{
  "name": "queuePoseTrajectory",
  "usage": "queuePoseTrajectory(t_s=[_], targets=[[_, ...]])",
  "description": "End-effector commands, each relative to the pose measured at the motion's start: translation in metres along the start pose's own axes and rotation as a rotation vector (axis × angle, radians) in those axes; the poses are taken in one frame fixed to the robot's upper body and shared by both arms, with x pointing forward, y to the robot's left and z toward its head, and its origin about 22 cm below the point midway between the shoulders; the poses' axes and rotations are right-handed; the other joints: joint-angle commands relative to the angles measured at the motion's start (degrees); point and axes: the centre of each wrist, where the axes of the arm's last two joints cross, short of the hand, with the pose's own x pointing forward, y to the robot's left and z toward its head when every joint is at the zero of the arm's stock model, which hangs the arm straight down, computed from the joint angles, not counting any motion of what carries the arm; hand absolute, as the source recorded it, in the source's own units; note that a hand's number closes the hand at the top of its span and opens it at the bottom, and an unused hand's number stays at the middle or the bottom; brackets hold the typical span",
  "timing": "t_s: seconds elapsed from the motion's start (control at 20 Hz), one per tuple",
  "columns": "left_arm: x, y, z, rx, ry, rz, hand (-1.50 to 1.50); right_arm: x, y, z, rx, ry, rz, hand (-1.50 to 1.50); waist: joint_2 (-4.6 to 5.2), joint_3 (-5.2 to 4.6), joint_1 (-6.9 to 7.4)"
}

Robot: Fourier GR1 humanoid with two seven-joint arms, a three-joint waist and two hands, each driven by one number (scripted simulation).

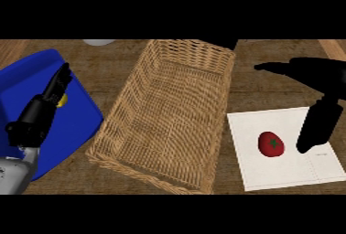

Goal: Pick the tomato from the placemat and place it in the basket

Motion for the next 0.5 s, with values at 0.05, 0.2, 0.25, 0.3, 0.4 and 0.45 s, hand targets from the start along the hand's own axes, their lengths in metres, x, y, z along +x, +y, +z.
queuePoseTrajectory(t_s=[0.05, 0.2, 0.25, 0.3, 0.4, 0.45], targets=[[0.010, 0.000, -0.010, 0.018, -0.002, -0.012, 0.00, -0.018, 0.009, -0.012, 0.074, 0.067, 0.033, -1.50, 0.11, 0.08, 0.10], [0.004, -0.002, -0.002, 0.003, -0.019, -0.018, 0.00, -0.006, 0.016, -0.004, 0.071, 0.064, 0.073, -1.50, -0.03, 0.05, -0.05], [0.003, -0.009, -0.012, -0.012, 0.003, 0.004, 0.00, -0.013, 0.026, -0.025, 0.116, 0.081, 0.084, -1.50, 0.18, 0.06, 0.08], [0.004, 0.007, -0.008, -0.006, -0.003, 0.002, 0.00, -0.013, 0.042, -0.036, 0.130, 0.112, 0.110, -1.50, 0.22, 0.07, 0.49], [-0.014, 0.001, 0.002, -0.002, -0.002, -0.009, 0.00, -0.010, 0.034, -0.046, 0.151, 0.125, 0.089, -1.50, 0.24, 0.04, 0.67], [-0.007, 0.003, -0.005, 0.015, -0.018, 0.003, 0.00, -0.026, 0.061, -0.041, 0.172, 0.135, 0.108, -1.50, 0.13, 0.08, 0.00]])
